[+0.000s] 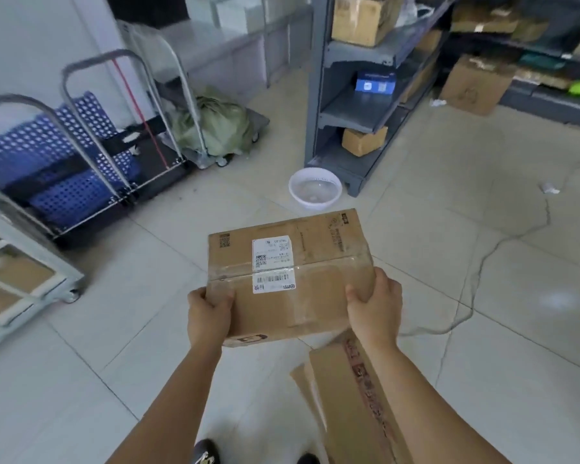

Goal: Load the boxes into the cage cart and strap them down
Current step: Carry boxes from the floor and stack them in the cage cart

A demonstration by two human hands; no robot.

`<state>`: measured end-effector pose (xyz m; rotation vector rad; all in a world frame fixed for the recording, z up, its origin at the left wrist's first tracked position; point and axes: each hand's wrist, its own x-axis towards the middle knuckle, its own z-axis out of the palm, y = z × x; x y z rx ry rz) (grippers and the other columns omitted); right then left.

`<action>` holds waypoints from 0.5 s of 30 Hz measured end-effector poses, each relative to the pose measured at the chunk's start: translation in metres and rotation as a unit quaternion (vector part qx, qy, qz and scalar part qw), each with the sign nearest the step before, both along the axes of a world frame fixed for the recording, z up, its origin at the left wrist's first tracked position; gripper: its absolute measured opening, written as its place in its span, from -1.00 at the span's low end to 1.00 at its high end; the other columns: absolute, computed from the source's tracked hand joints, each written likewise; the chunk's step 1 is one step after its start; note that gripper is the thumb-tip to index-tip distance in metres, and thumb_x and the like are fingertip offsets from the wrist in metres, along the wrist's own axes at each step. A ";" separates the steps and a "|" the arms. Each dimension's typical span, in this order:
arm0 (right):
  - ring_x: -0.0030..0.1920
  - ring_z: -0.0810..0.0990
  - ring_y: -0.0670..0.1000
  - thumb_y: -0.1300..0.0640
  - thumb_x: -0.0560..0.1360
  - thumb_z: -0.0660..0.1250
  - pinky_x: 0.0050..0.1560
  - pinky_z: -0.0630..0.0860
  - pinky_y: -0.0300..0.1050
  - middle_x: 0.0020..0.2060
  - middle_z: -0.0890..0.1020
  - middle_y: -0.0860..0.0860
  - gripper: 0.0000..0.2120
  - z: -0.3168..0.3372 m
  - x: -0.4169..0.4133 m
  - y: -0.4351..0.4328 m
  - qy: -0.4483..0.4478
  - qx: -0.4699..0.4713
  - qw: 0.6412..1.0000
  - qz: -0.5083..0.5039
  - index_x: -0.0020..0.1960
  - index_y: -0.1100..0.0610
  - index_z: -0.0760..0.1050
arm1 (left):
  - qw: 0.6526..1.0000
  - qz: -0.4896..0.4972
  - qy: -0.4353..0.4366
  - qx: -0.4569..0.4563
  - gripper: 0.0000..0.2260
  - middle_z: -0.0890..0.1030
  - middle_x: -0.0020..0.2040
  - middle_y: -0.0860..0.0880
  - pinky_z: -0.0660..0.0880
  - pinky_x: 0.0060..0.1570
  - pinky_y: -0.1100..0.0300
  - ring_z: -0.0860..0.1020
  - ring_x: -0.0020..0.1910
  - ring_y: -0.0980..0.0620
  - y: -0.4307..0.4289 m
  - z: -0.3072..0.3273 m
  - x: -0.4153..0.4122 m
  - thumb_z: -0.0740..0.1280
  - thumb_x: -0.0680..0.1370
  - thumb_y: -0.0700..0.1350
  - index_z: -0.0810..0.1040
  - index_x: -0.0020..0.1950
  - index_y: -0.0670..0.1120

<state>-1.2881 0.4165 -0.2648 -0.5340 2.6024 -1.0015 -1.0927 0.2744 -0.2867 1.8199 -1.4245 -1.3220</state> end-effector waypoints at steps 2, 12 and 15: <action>0.35 0.37 0.14 0.02 0.54 0.34 0.31 0.37 0.04 0.35 0.40 0.13 -0.41 0.020 0.026 -0.031 0.013 -0.025 0.999 0.033 0.50 0.15 0.26 | 0.999 0.036 0.005 -0.022 -0.58 0.51 0.09 -0.02 0.46 -0.02 0.04 0.49 0.00 -0.08 -0.018 0.022 0.035 0.34 0.54 -0.01 0.35 0.32 -0.14; 0.28 0.46 0.14 -0.06 0.52 0.34 0.22 0.48 0.09 0.29 0.47 0.09 -0.44 0.096 0.211 -0.177 0.029 -0.105 0.974 0.196 0.45 0.12 0.33 | 0.972 0.199 0.051 -0.116 -0.52 0.54 0.19 0.01 0.51 0.16 -0.10 0.54 0.12 -0.08 -0.086 0.111 0.257 0.39 0.50 0.02 0.39 0.40 0.04; 0.29 0.45 0.15 -0.06 0.52 0.34 0.25 0.47 0.12 0.31 0.45 0.10 -0.42 0.109 0.277 -0.213 0.022 -0.122 0.964 0.235 0.47 0.13 0.31 | 0.957 0.244 0.062 -0.144 -0.50 0.53 0.22 0.01 0.49 0.18 -0.06 0.53 0.13 -0.05 -0.102 0.128 0.329 0.40 0.50 -0.01 0.38 0.43 0.05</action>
